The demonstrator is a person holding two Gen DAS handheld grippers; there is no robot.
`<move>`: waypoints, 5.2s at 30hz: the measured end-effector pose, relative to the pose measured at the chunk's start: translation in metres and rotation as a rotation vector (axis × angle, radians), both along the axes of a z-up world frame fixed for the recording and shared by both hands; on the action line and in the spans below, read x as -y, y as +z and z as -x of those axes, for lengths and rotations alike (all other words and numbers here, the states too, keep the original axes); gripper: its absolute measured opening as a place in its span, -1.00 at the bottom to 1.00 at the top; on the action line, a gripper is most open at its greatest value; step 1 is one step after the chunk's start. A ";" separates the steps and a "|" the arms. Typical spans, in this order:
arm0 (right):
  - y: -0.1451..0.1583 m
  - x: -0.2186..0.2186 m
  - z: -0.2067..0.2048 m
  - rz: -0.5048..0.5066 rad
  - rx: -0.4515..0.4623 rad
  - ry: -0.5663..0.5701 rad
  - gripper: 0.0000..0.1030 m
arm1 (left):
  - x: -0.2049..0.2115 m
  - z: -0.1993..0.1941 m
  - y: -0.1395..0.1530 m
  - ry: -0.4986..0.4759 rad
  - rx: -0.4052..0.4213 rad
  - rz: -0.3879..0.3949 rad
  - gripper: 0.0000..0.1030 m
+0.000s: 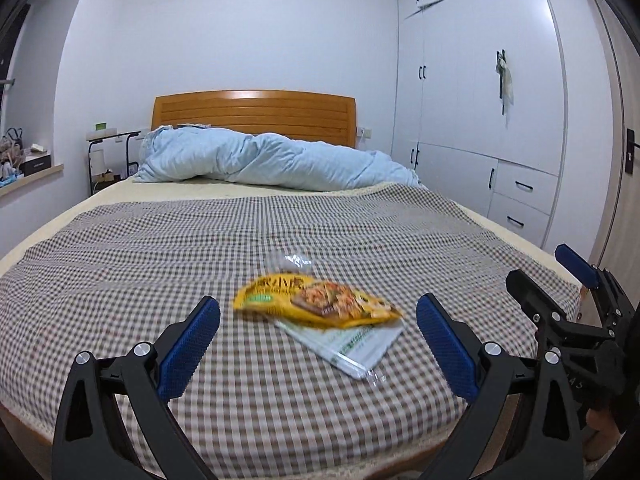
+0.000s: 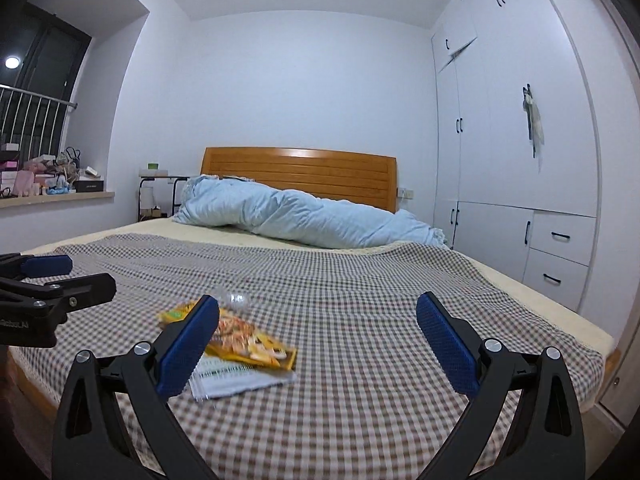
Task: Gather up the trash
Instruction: 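Raise both open grippers from the bag toward the bed, then move the right gripper to the yellow snack packet and close on it, then lift the yellow packet with the right gripper while the left grasps the clear straw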
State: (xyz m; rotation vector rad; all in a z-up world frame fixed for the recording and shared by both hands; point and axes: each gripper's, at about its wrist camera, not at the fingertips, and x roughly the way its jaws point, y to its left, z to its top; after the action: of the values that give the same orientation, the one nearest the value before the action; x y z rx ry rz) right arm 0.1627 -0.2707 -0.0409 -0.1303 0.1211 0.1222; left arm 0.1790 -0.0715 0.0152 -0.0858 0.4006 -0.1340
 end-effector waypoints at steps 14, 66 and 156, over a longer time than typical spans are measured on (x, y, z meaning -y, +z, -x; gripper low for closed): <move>0.006 -0.009 -0.032 -0.052 -0.015 -0.072 0.84 | -0.027 -0.039 0.002 -0.003 0.014 0.103 0.85; -0.022 -0.017 -0.076 -0.100 -0.240 -0.129 0.84 | -0.079 -0.060 -0.030 0.048 -0.044 0.092 0.85; -0.032 0.036 -0.123 -0.205 -0.376 -0.090 -0.87 | -0.018 -0.134 -0.108 0.025 -0.462 0.003 -0.91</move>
State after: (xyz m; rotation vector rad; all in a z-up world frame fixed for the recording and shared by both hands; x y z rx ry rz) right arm 0.2859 -0.3066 -0.0728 0.1046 0.4874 0.0675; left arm 0.3131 -0.0540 -0.0933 -0.1254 0.8605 -0.0896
